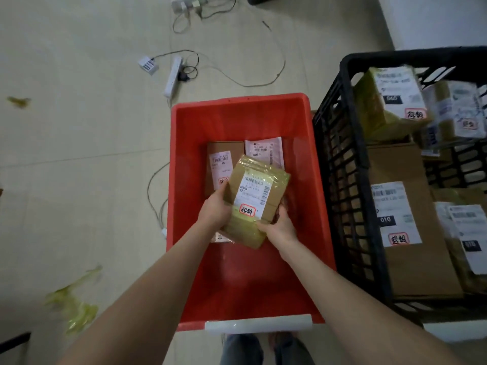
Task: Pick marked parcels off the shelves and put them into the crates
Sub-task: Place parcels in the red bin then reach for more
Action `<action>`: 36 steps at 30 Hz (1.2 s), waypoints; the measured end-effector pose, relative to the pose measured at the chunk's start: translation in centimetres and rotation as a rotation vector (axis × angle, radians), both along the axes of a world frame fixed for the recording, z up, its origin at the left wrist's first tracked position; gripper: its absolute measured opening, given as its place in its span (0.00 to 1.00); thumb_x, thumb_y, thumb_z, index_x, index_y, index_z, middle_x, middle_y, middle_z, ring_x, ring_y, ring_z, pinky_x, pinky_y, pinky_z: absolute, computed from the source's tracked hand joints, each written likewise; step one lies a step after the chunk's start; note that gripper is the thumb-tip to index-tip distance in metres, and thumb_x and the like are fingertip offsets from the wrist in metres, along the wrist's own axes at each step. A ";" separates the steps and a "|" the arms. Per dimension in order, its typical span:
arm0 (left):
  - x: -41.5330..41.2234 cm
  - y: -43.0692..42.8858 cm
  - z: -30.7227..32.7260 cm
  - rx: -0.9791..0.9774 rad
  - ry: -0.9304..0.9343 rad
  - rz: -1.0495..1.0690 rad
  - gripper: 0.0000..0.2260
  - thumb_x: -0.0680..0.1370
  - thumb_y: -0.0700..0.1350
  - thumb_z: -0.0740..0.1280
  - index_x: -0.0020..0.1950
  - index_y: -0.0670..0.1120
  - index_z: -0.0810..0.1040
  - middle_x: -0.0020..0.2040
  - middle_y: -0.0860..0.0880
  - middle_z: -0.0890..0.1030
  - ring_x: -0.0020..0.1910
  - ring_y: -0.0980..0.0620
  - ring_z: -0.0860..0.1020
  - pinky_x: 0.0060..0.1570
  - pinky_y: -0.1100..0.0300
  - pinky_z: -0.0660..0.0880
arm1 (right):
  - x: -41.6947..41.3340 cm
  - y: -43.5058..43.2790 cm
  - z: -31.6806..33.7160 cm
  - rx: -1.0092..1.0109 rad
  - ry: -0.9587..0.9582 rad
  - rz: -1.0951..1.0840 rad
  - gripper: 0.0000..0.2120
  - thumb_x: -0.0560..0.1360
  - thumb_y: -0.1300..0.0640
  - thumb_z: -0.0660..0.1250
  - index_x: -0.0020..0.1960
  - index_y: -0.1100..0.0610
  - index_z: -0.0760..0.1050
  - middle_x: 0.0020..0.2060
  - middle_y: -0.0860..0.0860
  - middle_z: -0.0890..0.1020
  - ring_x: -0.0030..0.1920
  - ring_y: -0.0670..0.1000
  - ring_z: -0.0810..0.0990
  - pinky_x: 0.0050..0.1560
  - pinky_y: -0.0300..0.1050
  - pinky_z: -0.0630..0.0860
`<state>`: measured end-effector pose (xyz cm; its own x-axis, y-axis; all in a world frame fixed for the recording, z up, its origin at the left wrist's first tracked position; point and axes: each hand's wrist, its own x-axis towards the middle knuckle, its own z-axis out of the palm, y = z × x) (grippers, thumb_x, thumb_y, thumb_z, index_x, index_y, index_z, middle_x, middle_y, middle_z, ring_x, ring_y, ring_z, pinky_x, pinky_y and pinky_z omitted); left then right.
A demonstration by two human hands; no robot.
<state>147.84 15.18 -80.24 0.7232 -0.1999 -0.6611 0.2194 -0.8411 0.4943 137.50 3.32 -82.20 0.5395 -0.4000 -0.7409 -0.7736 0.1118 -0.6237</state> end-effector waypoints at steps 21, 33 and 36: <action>-3.7 2.2 -3.6 -0.213 0.220 0.926 0.41 0.62 0.54 0.69 0.73 0.43 0.62 0.64 0.41 0.76 0.61 0.39 0.77 0.61 0.42 0.73 | 8.3 -3.4 0.7 -0.678 0.190 0.748 0.35 0.75 0.40 0.64 0.77 0.43 0.52 0.73 0.54 0.63 0.67 0.59 0.68 0.62 0.54 0.69; -6.4 5.5 -2.4 0.080 0.403 0.560 0.26 0.67 0.56 0.66 0.59 0.40 0.76 0.56 0.40 0.80 0.52 0.40 0.80 0.53 0.45 0.79 | -3.0 -0.4 0.7 -0.356 0.557 0.592 0.27 0.72 0.42 0.68 0.67 0.51 0.68 0.62 0.55 0.74 0.58 0.58 0.78 0.49 0.47 0.76; -5.9 4.5 -1.6 0.005 0.438 0.632 0.12 0.76 0.45 0.66 0.54 0.38 0.75 0.50 0.40 0.82 0.48 0.41 0.82 0.51 0.47 0.79 | -3.0 -0.5 -1.4 -0.287 0.545 0.544 0.26 0.68 0.41 0.69 0.62 0.50 0.72 0.58 0.52 0.78 0.55 0.57 0.79 0.52 0.48 0.77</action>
<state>141.93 19.68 -81.83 0.3704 0.1684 -0.9135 0.8344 -0.4925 0.2475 134.46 2.78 -83.64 0.3067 -0.4005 -0.8634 -0.8764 -0.4728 -0.0920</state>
